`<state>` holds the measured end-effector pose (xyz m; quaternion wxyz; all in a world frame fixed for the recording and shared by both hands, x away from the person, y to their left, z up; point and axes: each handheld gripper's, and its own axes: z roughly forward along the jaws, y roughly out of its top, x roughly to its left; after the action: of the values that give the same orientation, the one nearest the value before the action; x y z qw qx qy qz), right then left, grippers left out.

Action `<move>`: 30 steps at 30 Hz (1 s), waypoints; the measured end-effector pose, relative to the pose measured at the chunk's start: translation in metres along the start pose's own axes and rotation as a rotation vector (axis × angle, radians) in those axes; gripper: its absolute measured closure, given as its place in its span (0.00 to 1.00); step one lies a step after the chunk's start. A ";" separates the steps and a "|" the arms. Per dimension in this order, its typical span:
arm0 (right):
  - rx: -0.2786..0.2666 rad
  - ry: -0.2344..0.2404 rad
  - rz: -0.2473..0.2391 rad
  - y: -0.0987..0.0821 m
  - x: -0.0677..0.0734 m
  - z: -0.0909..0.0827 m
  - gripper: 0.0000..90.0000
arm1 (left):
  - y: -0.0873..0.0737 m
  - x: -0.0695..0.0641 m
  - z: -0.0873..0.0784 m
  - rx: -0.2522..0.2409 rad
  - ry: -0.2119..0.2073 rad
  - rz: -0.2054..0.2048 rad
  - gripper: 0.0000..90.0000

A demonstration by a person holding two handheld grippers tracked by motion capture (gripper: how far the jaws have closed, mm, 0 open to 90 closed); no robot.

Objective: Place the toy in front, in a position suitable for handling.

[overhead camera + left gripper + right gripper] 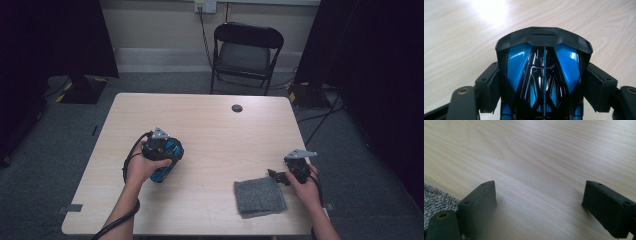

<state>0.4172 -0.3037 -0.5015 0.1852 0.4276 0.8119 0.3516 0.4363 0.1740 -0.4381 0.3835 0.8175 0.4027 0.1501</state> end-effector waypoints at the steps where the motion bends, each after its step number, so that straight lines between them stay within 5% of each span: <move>1: 0.000 0.000 0.000 0.000 0.000 0.000 0.12 | 0.002 -0.001 0.000 0.001 -0.001 0.000 0.28; 8: 0.000 -0.001 0.000 0.000 0.000 0.000 0.12 | 0.016 -0.006 0.011 -0.028 0.002 0.003 0.28; 25: 0.000 0.001 0.000 0.000 -0.001 0.000 0.12 | 0.033 -0.015 0.065 -0.004 0.007 -0.033 0.28; 30: -0.001 0.003 -0.002 0.000 -0.001 0.001 0.12 | 0.034 -0.019 0.075 0.008 0.025 -0.014 0.28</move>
<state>0.4183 -0.3041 -0.5015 0.1845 0.4265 0.8124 0.3523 0.4845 0.1087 -0.4616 0.3762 0.8142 0.4138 0.1561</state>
